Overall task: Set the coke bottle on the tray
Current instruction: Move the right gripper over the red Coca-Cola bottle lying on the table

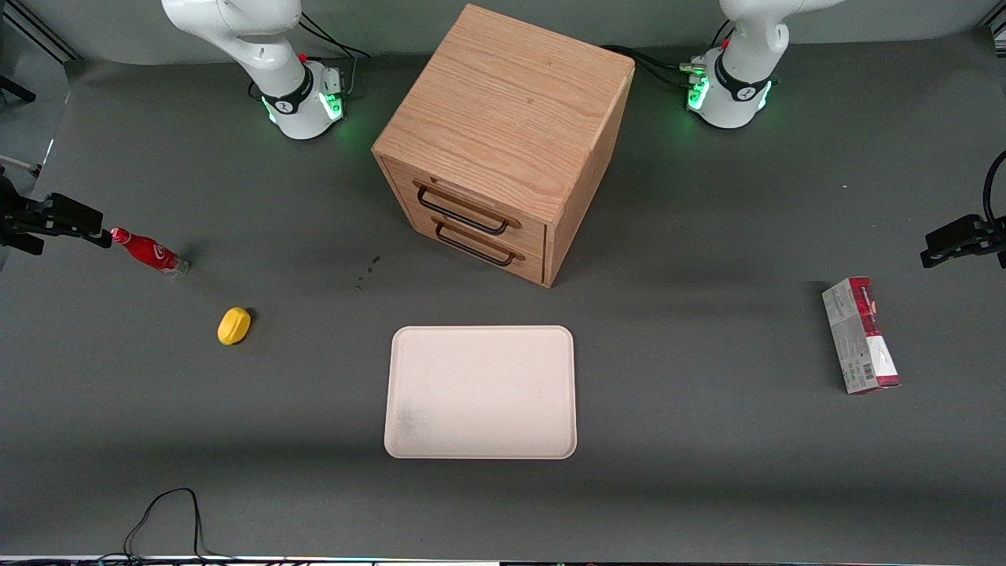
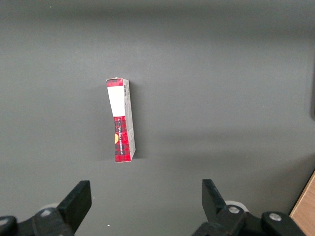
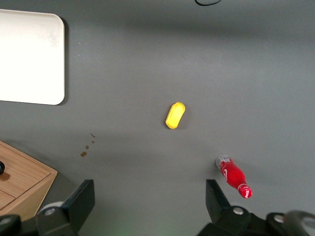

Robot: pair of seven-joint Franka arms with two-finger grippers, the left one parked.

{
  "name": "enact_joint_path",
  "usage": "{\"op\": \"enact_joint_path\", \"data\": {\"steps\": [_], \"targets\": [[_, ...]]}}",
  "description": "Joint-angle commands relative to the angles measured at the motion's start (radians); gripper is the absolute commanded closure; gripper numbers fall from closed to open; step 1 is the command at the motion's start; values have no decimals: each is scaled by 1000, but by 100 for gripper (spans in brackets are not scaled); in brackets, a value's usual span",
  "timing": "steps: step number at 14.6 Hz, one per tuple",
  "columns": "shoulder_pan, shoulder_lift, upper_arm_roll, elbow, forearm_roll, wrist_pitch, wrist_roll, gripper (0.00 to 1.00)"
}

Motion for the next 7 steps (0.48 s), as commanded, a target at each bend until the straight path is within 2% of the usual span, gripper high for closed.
{"op": "enact_joint_path", "data": {"steps": [1,4,7], "targets": [[11,-26,-49,-9,4,-49,-27,0],[14,-59,-158,-29,-6,-49,-175,0],[15,-168,-243,-160,-30,-2,-249,0]]}}
